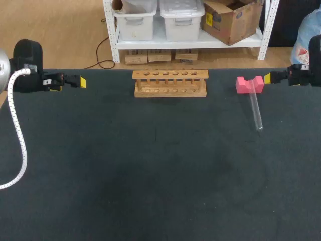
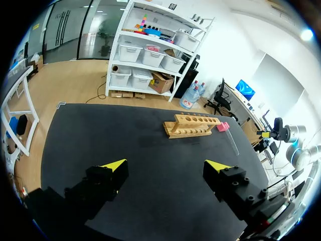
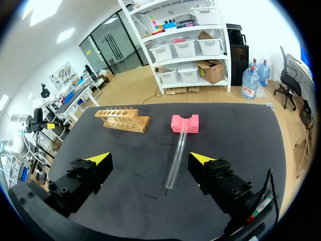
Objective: Grasp the test tube, adjust it, and insert it.
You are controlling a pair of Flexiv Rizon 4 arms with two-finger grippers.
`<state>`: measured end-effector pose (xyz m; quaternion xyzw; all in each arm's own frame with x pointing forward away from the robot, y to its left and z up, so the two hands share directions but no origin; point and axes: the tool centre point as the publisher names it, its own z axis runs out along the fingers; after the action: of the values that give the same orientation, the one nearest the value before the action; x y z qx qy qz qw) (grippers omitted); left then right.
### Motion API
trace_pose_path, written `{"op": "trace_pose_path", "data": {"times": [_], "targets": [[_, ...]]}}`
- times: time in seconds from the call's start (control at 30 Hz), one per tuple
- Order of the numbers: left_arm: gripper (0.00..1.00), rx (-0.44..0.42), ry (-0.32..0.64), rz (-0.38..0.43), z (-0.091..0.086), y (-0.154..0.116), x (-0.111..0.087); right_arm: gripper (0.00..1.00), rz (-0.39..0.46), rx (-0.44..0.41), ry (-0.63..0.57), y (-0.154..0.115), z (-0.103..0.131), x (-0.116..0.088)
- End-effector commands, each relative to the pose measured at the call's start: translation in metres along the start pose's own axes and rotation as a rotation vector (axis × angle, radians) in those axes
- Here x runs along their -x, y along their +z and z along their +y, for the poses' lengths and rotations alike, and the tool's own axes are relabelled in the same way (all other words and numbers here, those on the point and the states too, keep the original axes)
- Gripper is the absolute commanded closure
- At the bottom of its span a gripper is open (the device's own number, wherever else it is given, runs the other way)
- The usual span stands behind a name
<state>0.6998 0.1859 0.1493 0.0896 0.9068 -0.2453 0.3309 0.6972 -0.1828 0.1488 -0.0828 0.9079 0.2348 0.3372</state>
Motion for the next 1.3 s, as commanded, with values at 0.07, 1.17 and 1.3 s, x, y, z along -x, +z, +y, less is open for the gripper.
{"op": "trace_pose_path", "data": {"times": [0.07, 1.17, 1.3], "targets": [[0.0, 0.009, -0.002, 0.006, -0.002, 0.0, 0.001, 0.0, 0.0, -0.001, -0.001, 0.0, 0.0, 0.0], [0.0, -0.328, 0.723, -0.137, 0.046, 0.021, 0.079, 0.0, 0.0, -0.001, -0.001, 0.0, 0.0, 0.0], [0.0, -0.369, 0.833, -0.152, 0.046, 0.029, 0.079, 0.0, 0.0, -0.001, -0.001, 0.0, 0.0, 0.0]]}}
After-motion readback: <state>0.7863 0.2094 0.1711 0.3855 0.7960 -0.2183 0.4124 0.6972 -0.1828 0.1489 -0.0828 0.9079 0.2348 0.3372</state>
